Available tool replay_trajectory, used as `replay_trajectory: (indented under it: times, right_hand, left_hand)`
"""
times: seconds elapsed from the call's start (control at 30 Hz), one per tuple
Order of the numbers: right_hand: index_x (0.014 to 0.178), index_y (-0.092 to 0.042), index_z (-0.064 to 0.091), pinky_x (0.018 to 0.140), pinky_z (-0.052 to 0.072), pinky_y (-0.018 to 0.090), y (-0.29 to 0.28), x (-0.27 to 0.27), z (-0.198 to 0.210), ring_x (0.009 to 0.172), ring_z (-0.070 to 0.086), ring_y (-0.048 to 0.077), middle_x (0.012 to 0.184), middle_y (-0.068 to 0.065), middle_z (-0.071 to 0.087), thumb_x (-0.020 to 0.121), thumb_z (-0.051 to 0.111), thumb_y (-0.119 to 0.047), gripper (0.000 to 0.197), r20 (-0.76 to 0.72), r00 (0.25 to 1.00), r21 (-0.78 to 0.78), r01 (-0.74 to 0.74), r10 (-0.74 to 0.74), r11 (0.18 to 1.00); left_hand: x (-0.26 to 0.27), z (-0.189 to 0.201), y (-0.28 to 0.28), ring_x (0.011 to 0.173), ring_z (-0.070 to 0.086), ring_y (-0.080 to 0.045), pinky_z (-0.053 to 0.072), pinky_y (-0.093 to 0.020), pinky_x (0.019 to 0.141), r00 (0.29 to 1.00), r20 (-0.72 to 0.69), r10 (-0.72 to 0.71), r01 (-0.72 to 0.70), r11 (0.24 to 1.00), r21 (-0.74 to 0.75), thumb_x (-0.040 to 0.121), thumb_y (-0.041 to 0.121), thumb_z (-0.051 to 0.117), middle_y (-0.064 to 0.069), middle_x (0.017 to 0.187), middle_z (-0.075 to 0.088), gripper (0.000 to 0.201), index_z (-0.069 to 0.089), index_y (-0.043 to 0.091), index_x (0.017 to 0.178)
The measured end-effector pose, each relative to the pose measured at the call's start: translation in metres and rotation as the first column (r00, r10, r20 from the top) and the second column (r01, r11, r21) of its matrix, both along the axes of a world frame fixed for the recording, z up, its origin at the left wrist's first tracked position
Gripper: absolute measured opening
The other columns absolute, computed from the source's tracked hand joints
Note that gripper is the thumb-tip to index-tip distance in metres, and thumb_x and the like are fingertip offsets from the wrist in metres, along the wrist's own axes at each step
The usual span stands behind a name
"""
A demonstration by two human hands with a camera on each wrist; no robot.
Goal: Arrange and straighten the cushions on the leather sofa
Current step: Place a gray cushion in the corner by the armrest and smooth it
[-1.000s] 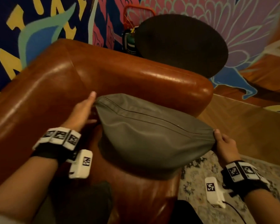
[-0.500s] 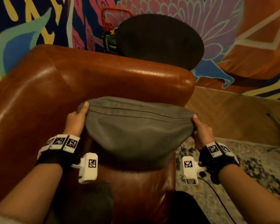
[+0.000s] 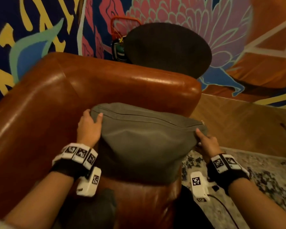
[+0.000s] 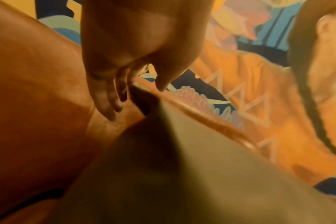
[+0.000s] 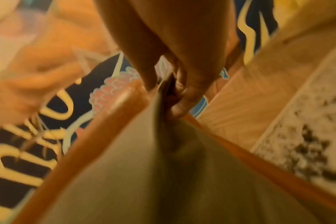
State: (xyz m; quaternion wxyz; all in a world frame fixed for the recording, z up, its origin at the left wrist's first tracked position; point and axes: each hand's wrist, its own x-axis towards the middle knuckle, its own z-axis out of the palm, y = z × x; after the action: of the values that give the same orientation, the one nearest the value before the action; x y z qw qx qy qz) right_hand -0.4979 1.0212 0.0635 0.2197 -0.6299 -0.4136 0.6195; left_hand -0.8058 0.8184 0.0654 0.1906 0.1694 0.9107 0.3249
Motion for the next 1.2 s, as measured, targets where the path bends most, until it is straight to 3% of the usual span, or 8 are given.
replay_trajectory:
  times: [0.07,0.23,0.37,0.47,0.53,0.6,0.93,1.2]
  right_hand:
    - [0.104,-0.006,0.061,0.059,0.058,0.024,0.001,0.004,0.007,0.082,0.065,0.019,0.094,0.007,0.068,0.098,0.057,-0.013,0.011,-0.054,0.997,0.052,-0.057,0.059,0.997]
    - [0.103,-0.005,0.063,0.071,0.058,0.029,0.011,-0.002,0.000,0.081,0.069,0.019,0.083,0.002,0.071,0.094,0.062,-0.011,0.011,-0.034,0.991,0.146,-0.126,0.133,0.981]
    - [0.147,-0.002,0.034,0.112,0.036,0.042,0.005,-0.013,-0.011,0.133,0.045,0.031,0.145,0.015,0.047,0.094,0.064,-0.024,0.065,0.389,0.919,0.330,-0.203,0.063,0.922]
    - [0.154,-0.014,0.024,0.123,0.006,0.038,-0.050,-0.029,0.001,0.151,0.007,0.021,0.161,0.001,0.020,0.098,0.055,-0.027,0.066,0.567,0.797,0.604,-0.574,0.209,0.553]
    - [0.154,-0.020,0.025,0.123,-0.001,0.041,-0.087,-0.045,-0.016,0.151,-0.001,0.016,0.160,-0.006,0.020,0.099,0.047,-0.031,0.060,0.708,0.599,0.605,-0.788,0.373,0.117]
    - [0.155,-0.020,0.020,0.121,-0.001,0.044,-0.105,-0.058,-0.041,0.152,-0.007,0.016,0.161,-0.003,0.021,0.100,0.039,-0.038,0.061,0.846,0.395,0.468,-0.872,0.358,-0.145]
    - [0.154,-0.037,0.000,0.115,-0.003,0.061,-0.003,-0.111,-0.078,0.149,0.008,0.032,0.162,-0.004,0.008,0.097,0.015,-0.066,0.065,0.960,0.222,0.246,-0.960,0.170,-0.134]
    - [0.153,-0.043,0.012,0.113,0.011,0.066,-0.010,-0.050,-0.069,0.147,0.018,0.034,0.162,-0.002,0.018,0.093,0.029,-0.070,0.068,0.962,0.230,0.267,-0.909,0.150,-0.321]
  left_hand:
    - [0.007,0.007,0.001,0.127,0.045,-0.041,0.037,-0.044,0.104,0.999,0.027,0.037,-0.039,0.997,0.065,0.095,0.027,0.056,-0.022,0.134,0.054,0.061,0.029,0.010,0.147]
    - [0.001,0.009,-0.005,0.108,0.057,-0.032,0.039,-0.035,0.088,0.984,-0.062,0.164,-0.146,0.962,0.230,0.088,0.021,0.067,-0.009,0.092,0.064,0.047,0.045,0.015,0.129]
    - [0.018,-0.007,0.003,0.134,0.034,-0.041,0.030,-0.045,0.108,0.979,-0.149,0.141,-0.117,0.981,0.157,0.094,0.026,0.056,-0.021,0.142,0.039,0.053,0.036,0.008,0.140]
    - [0.064,-0.008,0.004,0.146,0.010,-0.036,0.011,-0.049,0.117,0.867,-0.489,-0.099,0.141,0.989,0.052,0.100,0.033,0.040,-0.019,0.158,0.016,0.054,0.029,0.010,0.148]
    - [0.099,-0.028,-0.001,0.148,0.007,-0.030,0.009,-0.054,0.116,0.612,-0.636,-0.470,0.520,0.845,-0.125,0.102,0.036,0.028,-0.012,0.161,0.011,0.055,0.020,0.014,0.151]
    - [0.105,-0.060,-0.011,0.150,0.000,-0.021,0.013,-0.062,0.112,0.379,-0.619,-0.688,0.687,0.658,-0.310,0.103,0.043,0.017,-0.001,0.163,-0.004,0.059,0.006,0.015,0.154]
    - [0.019,-0.082,0.061,0.148,-0.013,-0.028,-0.007,-0.076,0.103,0.377,-0.422,-0.824,0.574,0.566,-0.592,0.094,0.067,0.006,0.008,0.160,-0.010,0.065,0.004,0.037,0.152]
    - [-0.013,-0.084,0.005,0.148,-0.011,-0.031,-0.003,-0.067,0.112,0.099,-0.504,-0.858,0.721,0.411,-0.558,0.079,0.086,0.018,0.000,0.162,-0.014,0.089,-0.001,0.039,0.152]
